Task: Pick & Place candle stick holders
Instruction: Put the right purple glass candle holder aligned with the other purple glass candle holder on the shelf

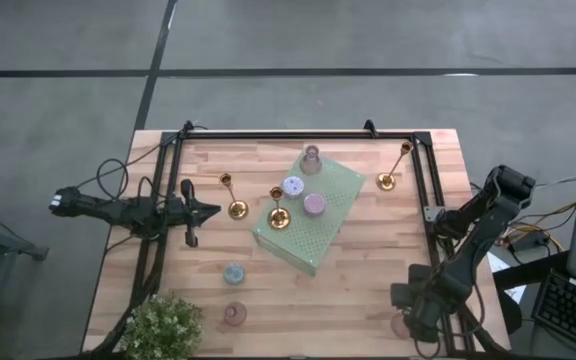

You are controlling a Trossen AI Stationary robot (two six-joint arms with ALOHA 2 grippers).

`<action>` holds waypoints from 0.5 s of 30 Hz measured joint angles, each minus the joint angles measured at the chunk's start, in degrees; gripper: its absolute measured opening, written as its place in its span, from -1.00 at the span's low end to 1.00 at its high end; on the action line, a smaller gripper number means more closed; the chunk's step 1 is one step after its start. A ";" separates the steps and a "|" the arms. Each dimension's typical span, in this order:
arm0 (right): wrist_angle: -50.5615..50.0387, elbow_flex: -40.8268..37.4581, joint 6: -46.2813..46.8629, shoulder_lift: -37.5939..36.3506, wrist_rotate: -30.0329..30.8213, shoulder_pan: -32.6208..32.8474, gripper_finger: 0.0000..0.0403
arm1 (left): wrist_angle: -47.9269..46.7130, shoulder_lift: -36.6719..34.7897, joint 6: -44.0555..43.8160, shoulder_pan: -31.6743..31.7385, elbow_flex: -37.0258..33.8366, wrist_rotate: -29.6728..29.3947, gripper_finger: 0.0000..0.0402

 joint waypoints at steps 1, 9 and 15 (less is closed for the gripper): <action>0.07 0.01 -0.26 0.28 -0.03 0.00 0.56 | 0.00 0.00 0.00 0.00 0.00 0.00 -0.86; 0.14 0.00 -2.34 1.30 -0.13 -0.04 0.05 | 0.00 0.01 0.00 -0.01 0.00 0.00 -0.86; 0.12 0.00 -4.30 1.11 -0.09 -0.58 -0.39 | 0.00 0.00 0.00 -0.01 0.00 0.00 -0.86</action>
